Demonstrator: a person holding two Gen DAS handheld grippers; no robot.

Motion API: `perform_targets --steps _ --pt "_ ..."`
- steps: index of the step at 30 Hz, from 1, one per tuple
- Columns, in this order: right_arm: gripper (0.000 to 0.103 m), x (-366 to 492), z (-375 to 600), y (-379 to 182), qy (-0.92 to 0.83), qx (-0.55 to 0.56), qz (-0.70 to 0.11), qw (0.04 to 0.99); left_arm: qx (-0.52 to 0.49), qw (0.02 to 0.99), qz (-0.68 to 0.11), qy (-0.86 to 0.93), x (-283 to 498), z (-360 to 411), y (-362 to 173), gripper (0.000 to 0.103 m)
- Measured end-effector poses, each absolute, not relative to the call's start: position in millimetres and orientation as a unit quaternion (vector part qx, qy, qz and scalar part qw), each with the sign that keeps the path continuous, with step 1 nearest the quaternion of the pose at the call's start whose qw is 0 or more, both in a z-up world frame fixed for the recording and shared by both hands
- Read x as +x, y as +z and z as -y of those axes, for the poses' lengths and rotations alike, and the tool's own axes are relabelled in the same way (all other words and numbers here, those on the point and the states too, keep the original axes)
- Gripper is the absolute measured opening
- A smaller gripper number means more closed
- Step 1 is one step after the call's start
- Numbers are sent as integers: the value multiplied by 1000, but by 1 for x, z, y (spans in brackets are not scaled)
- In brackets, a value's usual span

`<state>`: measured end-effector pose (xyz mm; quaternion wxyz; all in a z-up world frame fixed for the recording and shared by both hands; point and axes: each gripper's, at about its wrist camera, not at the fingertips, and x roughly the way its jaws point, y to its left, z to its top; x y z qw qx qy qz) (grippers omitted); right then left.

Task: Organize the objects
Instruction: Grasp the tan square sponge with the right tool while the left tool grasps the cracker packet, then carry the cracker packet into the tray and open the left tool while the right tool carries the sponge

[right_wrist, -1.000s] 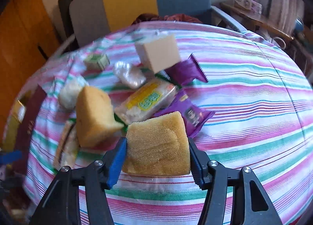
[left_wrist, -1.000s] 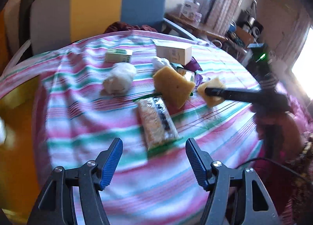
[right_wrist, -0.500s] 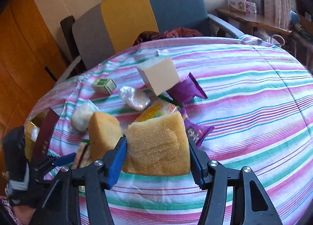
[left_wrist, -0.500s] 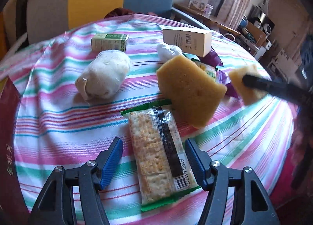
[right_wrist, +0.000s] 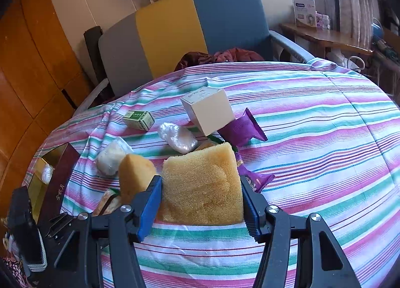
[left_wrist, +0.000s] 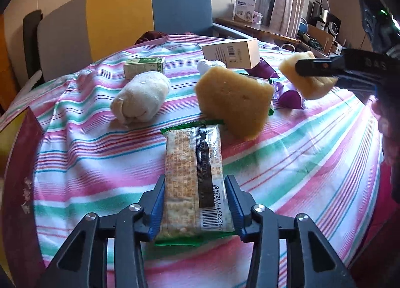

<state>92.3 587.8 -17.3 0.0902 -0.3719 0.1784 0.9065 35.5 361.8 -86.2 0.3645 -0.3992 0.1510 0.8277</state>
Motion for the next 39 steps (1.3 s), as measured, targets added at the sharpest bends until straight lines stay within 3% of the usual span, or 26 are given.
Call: perform_targets --steps 20,29,39 --pt "60 89 -582 -25 902 -389 -164 92 -354 388 -95 846 65 -282 -21 45" --pt "60 91 -585 -25 901 -383 -178 96 -390 333 -44 858 5 -218 3 45" --pt "60 97 -573 -8 924 -336 -162 83 -459 252 -29 852 -78 -159 -16 45"
